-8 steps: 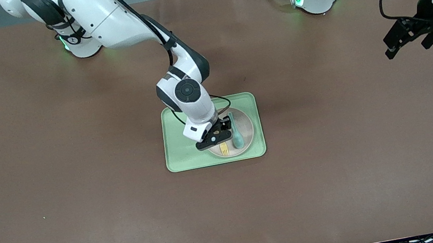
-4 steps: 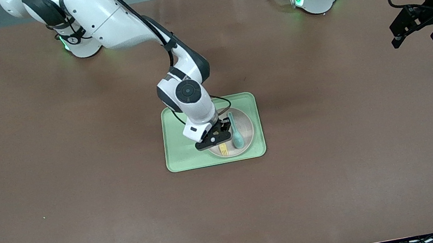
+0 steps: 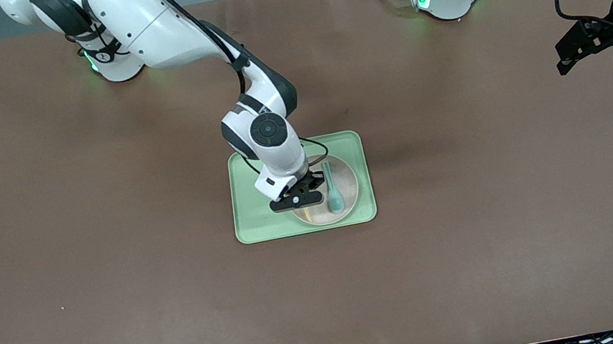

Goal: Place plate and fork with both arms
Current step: 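Grasp the yellow fork with the right gripper and lift it off the plate, then lay the fork on the tray beside the plate and open the right gripper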

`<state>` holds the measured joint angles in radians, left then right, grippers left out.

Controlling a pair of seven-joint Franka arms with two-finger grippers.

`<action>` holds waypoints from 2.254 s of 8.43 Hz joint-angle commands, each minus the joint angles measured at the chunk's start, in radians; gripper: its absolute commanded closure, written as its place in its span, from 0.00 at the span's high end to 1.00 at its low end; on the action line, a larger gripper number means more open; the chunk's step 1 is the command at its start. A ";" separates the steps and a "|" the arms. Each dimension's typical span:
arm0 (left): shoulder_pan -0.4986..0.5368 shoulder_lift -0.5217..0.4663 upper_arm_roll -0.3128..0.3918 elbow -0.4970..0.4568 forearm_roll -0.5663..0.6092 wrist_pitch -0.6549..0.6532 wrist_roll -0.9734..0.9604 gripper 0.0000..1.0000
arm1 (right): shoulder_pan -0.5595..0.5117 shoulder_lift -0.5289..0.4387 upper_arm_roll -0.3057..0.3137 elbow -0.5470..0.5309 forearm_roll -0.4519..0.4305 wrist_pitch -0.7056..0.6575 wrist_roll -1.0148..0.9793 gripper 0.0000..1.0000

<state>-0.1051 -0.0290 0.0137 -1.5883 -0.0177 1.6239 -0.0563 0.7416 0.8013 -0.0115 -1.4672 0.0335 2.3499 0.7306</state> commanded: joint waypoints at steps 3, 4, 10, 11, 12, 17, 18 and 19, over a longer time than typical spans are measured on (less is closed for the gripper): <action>0.002 0.009 0.014 0.057 0.005 -0.022 0.029 0.99 | -0.050 -0.160 -0.002 -0.015 -0.011 -0.263 0.026 0.00; 0.002 0.008 0.014 0.056 0.019 -0.022 0.045 0.99 | -0.089 -0.163 -0.001 -0.024 -0.010 -0.268 0.009 0.01; -0.002 0.021 0.012 0.053 0.021 0.004 0.043 1.00 | -0.133 -0.122 -0.001 -0.133 -0.004 -0.068 -0.076 0.09; -0.002 0.020 0.012 0.051 0.021 0.004 0.043 1.00 | -0.122 -0.114 0.001 -0.162 -0.006 -0.023 -0.074 0.09; -0.004 0.017 0.011 0.045 0.022 0.002 0.043 0.99 | -0.119 -0.114 0.001 -0.177 -0.006 -0.017 -0.074 0.09; -0.007 0.014 0.008 0.042 0.022 -0.001 0.041 1.00 | -0.120 -0.117 -0.001 -0.190 -0.009 -0.027 -0.076 0.80; -0.007 0.014 0.006 0.044 0.022 -0.001 0.041 0.99 | -0.145 -0.131 -0.001 -0.190 -0.009 -0.078 -0.089 0.84; -0.008 0.014 0.006 0.044 0.022 -0.001 0.041 1.00 | -0.194 -0.196 -0.001 -0.190 -0.009 -0.137 -0.140 0.87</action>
<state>-0.1063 -0.0166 0.0206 -1.5567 -0.0169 1.6278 -0.0054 0.6059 0.6963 -0.0250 -1.6244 0.0330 2.2710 0.6390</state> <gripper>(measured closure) 0.000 0.163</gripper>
